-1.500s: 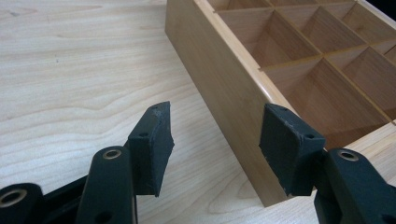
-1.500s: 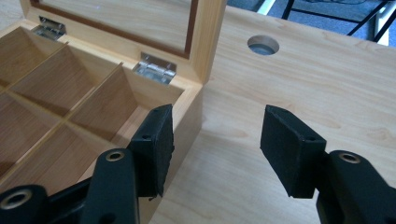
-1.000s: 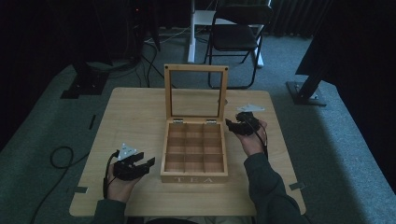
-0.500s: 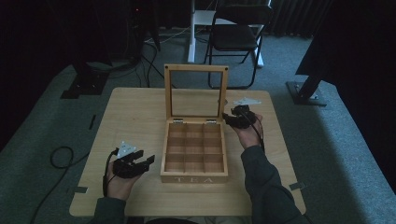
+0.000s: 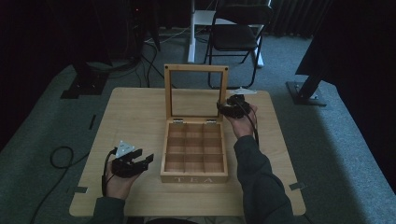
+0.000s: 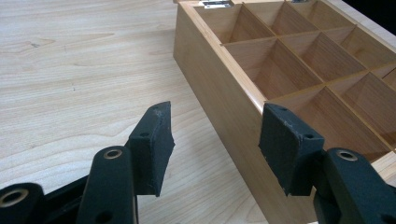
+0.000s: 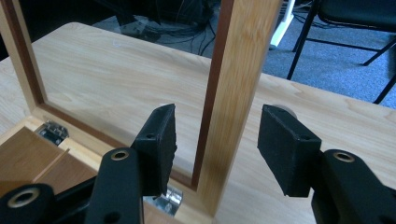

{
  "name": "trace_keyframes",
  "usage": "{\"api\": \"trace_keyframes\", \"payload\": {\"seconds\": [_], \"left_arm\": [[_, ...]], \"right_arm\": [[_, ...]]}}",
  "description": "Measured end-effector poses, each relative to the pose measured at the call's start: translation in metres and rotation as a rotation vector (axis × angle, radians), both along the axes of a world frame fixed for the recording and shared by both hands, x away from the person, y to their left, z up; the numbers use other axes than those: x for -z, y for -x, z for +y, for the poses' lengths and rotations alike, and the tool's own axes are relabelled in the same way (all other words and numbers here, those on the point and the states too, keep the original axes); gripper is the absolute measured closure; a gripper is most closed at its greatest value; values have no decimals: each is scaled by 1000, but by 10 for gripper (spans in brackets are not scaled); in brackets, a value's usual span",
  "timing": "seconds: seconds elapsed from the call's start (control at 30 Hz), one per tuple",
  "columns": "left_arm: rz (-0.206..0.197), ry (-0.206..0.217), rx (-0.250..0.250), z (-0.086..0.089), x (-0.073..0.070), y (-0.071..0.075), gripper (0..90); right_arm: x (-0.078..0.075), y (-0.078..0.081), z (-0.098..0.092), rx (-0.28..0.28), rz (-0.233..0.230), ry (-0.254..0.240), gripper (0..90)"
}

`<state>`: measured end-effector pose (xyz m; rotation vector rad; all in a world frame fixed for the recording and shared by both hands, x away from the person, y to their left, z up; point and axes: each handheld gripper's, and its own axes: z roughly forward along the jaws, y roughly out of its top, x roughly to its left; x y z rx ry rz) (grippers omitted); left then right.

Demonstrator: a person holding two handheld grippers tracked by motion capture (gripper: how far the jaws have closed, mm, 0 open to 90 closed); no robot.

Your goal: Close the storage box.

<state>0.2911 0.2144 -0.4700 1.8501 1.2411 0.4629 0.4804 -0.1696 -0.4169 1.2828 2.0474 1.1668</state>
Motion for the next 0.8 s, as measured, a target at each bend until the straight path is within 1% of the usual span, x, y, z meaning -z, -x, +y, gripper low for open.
{"api": "trace_keyframes", "payload": {"seconds": [0.07,0.17,0.4,0.47,0.53,0.63,0.8], "left_arm": [[0,-2,0,0,0,0,446],[-1,-1,0,0,0,0,446],[-1,-3,-2,1,0,-1,446],[-1,-2,-1,1,-1,-1,446],[-2,-2,-2,1,-1,-1,446],[-3,2,-7,2,-1,-2,446],[5,7,-6,1,1,-4,446]], "right_arm": [[-2,-4,1,-6,-9,2,467],[-4,-8,1,-20,-24,-35,462],[-7,-18,2,-36,-31,-35,470],[-8,-20,2,-42,-42,-33,476],[-7,-22,2,-45,-31,-37,484],[-7,-21,3,-38,-35,-37,507],[-8,-16,1,-26,-46,-43,550]]}}
